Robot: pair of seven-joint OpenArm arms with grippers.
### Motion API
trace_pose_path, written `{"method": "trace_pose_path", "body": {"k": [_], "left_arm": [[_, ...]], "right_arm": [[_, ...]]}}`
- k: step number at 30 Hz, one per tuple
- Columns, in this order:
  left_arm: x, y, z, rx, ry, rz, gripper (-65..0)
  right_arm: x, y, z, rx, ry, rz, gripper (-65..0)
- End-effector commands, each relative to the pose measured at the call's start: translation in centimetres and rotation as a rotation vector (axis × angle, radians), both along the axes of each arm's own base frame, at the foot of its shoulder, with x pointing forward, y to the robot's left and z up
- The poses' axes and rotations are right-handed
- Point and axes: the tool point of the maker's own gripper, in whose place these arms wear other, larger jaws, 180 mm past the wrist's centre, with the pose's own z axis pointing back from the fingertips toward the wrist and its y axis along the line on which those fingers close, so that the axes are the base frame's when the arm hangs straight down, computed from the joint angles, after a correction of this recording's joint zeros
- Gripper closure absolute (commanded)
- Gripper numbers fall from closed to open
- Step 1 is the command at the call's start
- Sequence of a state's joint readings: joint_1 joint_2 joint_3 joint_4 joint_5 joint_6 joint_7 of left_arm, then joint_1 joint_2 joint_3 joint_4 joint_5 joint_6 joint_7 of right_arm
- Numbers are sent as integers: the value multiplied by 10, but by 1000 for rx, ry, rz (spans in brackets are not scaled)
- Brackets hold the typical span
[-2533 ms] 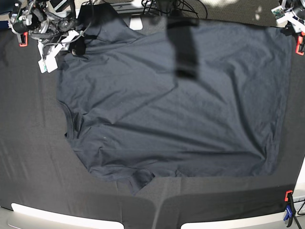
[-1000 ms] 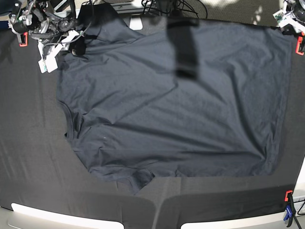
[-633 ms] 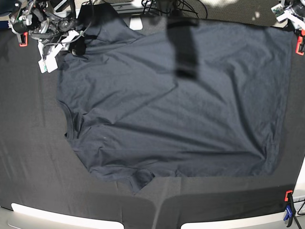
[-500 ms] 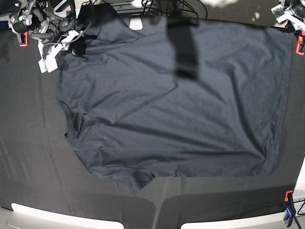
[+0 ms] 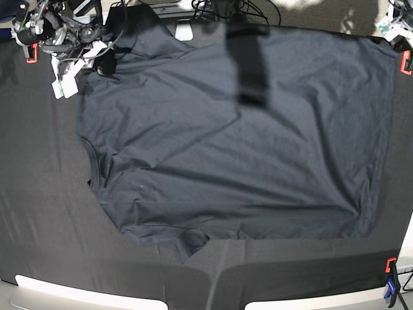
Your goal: Layout the t-shirt on the table in an organized manner, then fold the t-shirt properly
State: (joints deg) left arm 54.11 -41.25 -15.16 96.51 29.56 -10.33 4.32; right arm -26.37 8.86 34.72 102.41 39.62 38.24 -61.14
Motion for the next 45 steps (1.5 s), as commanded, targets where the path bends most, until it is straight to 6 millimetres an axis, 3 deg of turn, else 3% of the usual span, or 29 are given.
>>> {"method": "trace_pose_path", "body": {"k": [1, 12, 24, 31, 37, 45], "left_arm": [[4, 1, 7, 8, -21, -14, -160], [15, 14, 20, 51, -125, 50, -166], [3, -22, 9, -67, -48, -130, -166], [3, -20, 9, -27, -41, -158, -172], [11, -1, 17, 62, -96, -95, -242], [12, -11, 17, 34, -101, -143, -241]], "right_arm": [[8, -2, 11, -7, -54, 9, 0], [8, -2, 11, -6, -55, 9, 0], [8, -2, 11, -6, -54, 10, 0], [8, -2, 11, -6, -54, 9, 0], [8, -2, 11, -6, -54, 9, 0], [8, -2, 11, -6, -53, 10, 0]]}}
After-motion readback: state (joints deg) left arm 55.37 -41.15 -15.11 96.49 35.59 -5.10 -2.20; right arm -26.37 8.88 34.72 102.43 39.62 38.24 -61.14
